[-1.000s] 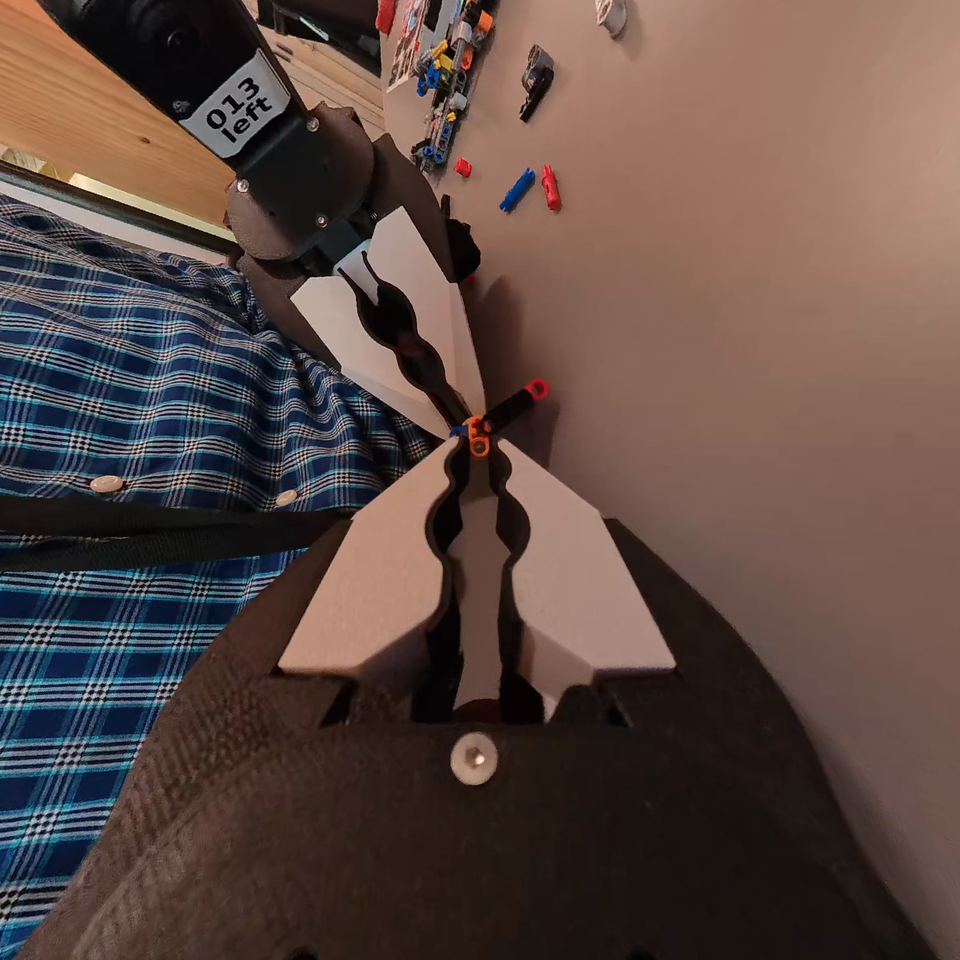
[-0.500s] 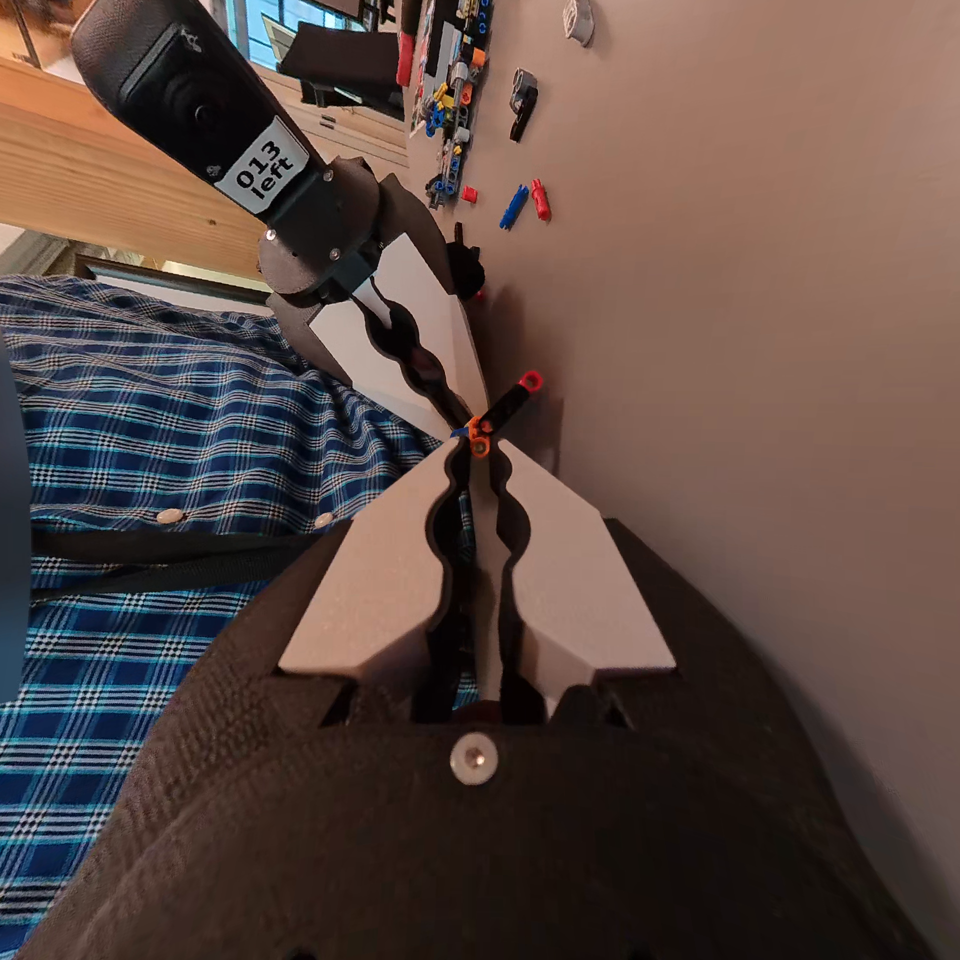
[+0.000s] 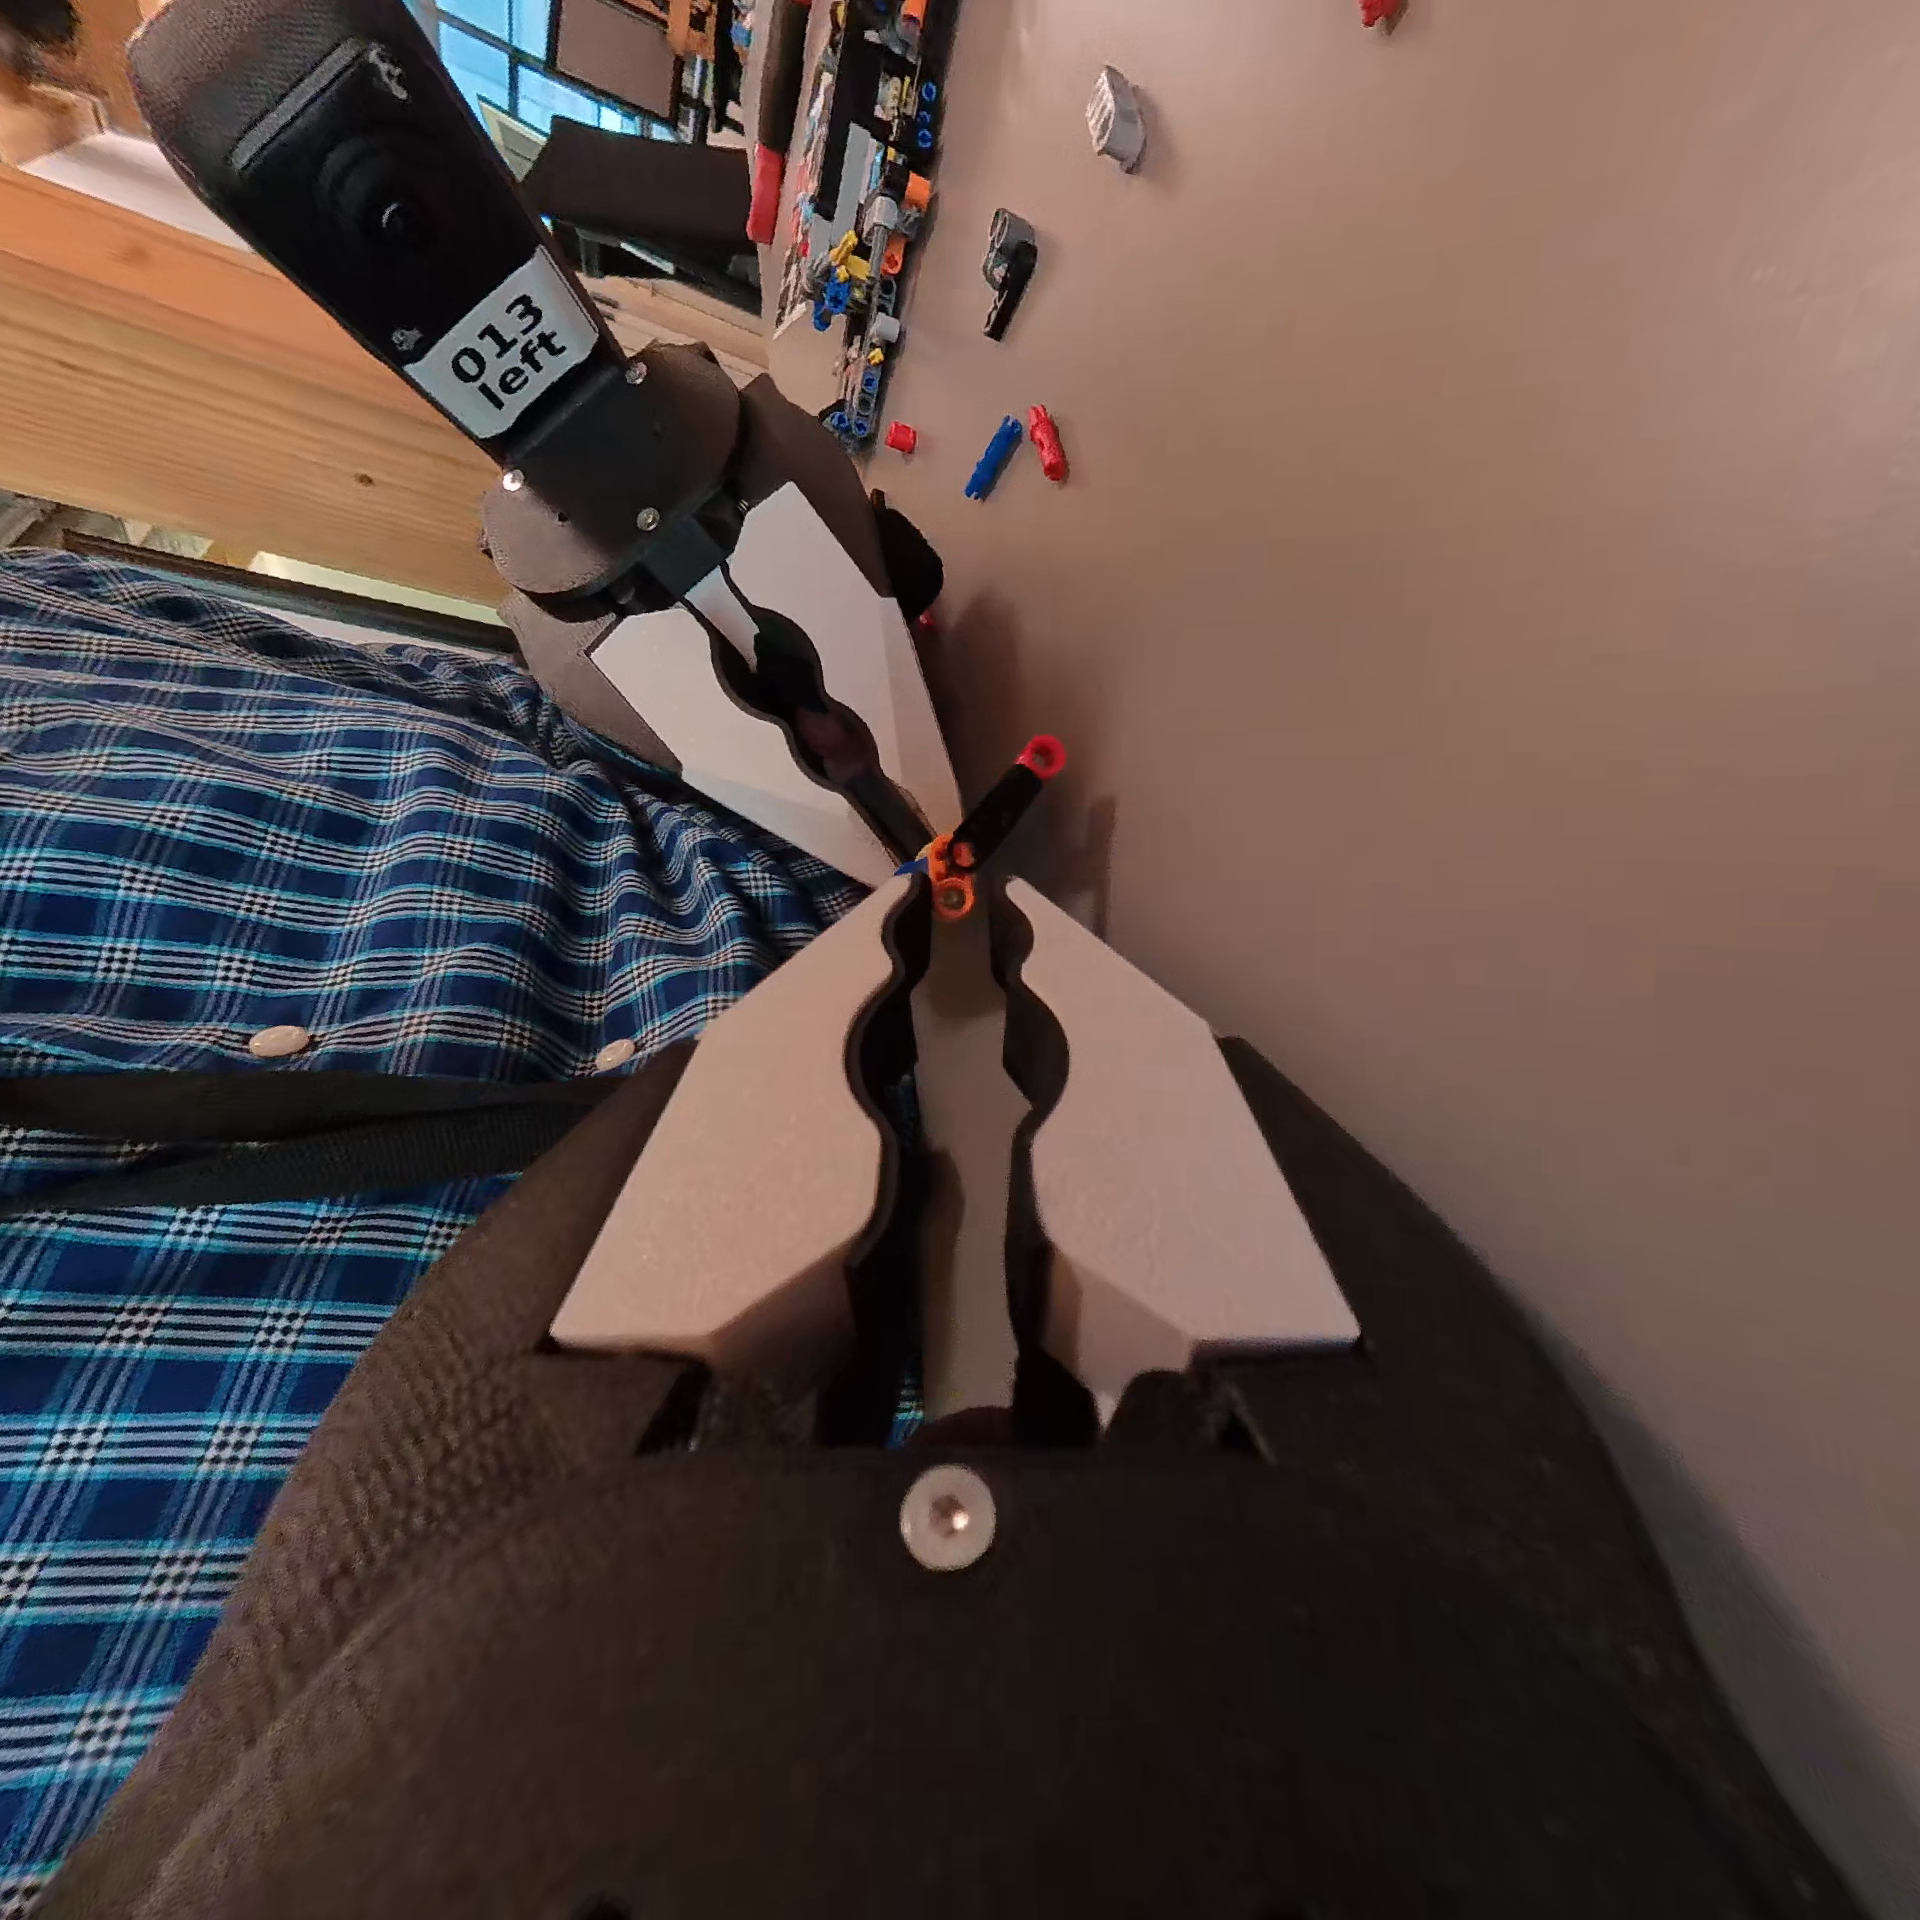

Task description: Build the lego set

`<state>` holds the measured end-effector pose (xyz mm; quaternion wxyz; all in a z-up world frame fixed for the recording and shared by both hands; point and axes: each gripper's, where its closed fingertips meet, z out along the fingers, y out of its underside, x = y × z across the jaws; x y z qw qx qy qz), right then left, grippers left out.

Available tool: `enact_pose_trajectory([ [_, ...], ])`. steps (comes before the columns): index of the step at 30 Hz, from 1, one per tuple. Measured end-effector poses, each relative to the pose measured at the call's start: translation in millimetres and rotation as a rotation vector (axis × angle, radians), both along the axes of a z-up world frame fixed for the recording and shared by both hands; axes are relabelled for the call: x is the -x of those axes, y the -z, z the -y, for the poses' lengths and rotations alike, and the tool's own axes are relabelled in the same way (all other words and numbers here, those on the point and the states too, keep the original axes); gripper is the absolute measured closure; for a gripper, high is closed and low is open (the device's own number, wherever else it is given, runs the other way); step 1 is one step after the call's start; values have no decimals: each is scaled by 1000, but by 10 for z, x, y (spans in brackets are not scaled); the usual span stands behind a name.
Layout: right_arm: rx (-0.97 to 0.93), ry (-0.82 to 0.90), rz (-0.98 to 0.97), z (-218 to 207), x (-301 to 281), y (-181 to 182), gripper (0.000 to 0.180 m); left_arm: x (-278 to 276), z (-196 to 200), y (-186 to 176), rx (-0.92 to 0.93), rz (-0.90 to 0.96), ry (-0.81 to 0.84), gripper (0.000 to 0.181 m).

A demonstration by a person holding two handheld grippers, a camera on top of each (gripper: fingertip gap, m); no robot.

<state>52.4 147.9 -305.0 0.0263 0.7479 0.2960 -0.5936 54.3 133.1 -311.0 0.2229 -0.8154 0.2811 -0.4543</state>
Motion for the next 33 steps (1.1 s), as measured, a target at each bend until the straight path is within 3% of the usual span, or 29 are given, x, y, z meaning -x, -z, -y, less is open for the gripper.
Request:
enact_pose_trajectory([
  [9,-22,42,-3,-44,2,-7,168,6,-20,-18,-3,14,-14,179],
  [23,-246,75,15,-88,10,3,171,9,-32,-6,-1,4,-20,179],
  [33,-209,72,27,-90,0,21,173,9,-41,8,2,-6,-24,178],
])
